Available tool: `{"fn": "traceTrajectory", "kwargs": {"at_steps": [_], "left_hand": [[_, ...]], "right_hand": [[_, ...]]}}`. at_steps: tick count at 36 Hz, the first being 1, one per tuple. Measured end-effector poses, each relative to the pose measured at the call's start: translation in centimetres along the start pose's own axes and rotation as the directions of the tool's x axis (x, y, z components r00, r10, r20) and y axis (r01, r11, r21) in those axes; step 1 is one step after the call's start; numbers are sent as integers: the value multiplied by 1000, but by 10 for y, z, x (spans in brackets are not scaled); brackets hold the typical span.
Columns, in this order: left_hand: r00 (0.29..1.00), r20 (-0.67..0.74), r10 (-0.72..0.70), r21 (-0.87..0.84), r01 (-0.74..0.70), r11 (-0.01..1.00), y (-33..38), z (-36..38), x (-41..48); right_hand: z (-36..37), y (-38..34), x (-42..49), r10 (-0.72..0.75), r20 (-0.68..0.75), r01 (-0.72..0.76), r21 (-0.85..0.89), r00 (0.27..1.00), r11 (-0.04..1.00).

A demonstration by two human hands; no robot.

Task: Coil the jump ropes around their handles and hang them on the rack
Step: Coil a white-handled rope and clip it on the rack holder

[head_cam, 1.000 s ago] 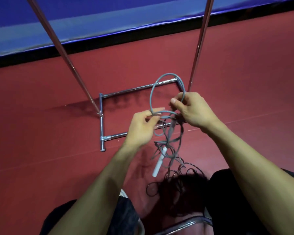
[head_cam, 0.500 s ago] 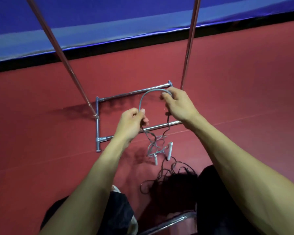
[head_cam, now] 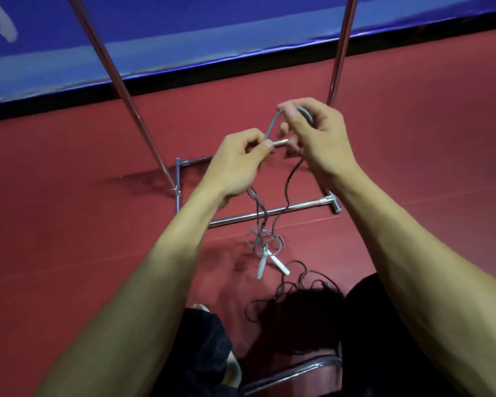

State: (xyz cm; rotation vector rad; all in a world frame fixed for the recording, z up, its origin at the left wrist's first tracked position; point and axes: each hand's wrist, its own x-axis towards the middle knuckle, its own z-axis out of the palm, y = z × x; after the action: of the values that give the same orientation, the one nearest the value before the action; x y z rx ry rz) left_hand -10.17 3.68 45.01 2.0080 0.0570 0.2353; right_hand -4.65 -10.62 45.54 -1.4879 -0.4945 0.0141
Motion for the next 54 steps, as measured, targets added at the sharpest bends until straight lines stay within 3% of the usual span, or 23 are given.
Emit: {"fn": "traceTrajectory", "kwargs": {"at_steps": [2, 5, 10, 12, 14, 17, 20, 21, 24, 27, 29, 33, 36, 37, 39, 40, 43, 45, 51, 54], "left_hand": [[1000, -5, -27, -52, 27, 998, 4, -5, -7], [999, -26, -26, -83, 24, 996, 13, -12, -23], [996, -82, -37, -236, 17, 972, 49, -27, -35], [993, -116, -12, -257, -19, 966, 65, -37, -31], [990, -140, 12, -245, -46, 968, 80, -48, -28], [999, -42, 35, -131, -40, 991, 93, -56, -32], [987, 160, 21, 251, -61, 966, 91, -57, -42], [983, 181, 11, 300, -66, 951, 89, -58, -46], [997, 70, 29, 236, -45, 971, 89, -68, -48], [994, -70, 82, 208, -66, 976, 101, -82, -41], [991, -21, 134, 304, -121, 945, 115, -84, -38], [977, 124, 176, 480, -214, 851, 133, -80, -33], [972, 185, 144, 482, -217, 849, 126, -78, -27], [970, 204, 135, 466, -218, 858, 123, -78, -27], [962, 229, 149, 449, -240, 861, 117, -76, -26], [958, 237, 160, 468, -257, 846, 113, -74, -25], [956, 254, 148, 584, -274, 764, 106, -70, -23], [950, 291, 112, 672, -286, 683, 96, -73, -19], [907, 366, -207, 827, -215, 520, 70, -98, -16], [952, 260, -161, 797, -117, 593, 59, -112, -16]], "right_hand": [[0, -9, -1, -39, -23, 36, -107, 999, 994], [-2, -19, -12, -70, 78, 87, -233, 994, 969], [-3, -45, -30, 51, 254, 59, -407, 966, 912], [-7, -55, -32, 42, 228, 49, -380, 973, 924], [-10, -73, -27, -35, 112, 70, -331, 993, 941], [-4, -113, -14, -128, 8, 125, -276, 992, 953], [3, -157, -7, -218, -9, 211, -219, 976, 953], [3, -168, -5, -232, -22, 221, -228, 972, 948], [1, -184, 4, -227, -42, 204, -312, 973, 928], [-4, -179, 8, -156, 59, 167, -434, 986, 885], [-1, -174, 7, -84, 154, 158, -570, 985, 806], [7, -175, 9, -220, 243, 324, -580, 945, 748], [10, -175, 13, -168, 376, 350, -494, 911, 796], [11, -173, 16, -145, 426, 368, -506, 893, 780], [13, -169, 20, -139, 456, 428, -625, 879, 653], [14, -165, 22, -153, 438, 432, -662, 886, 613], [10, -151, 21, -102, 429, 380, -636, 897, 672], [2, -140, 17, -75, 428, 372, -671, 901, 642], [-26, -114, 9, -125, 281, 302, -770, 951, 562], [-40, -96, 10, -146, 165, 218, -822, 975, 526]]}}
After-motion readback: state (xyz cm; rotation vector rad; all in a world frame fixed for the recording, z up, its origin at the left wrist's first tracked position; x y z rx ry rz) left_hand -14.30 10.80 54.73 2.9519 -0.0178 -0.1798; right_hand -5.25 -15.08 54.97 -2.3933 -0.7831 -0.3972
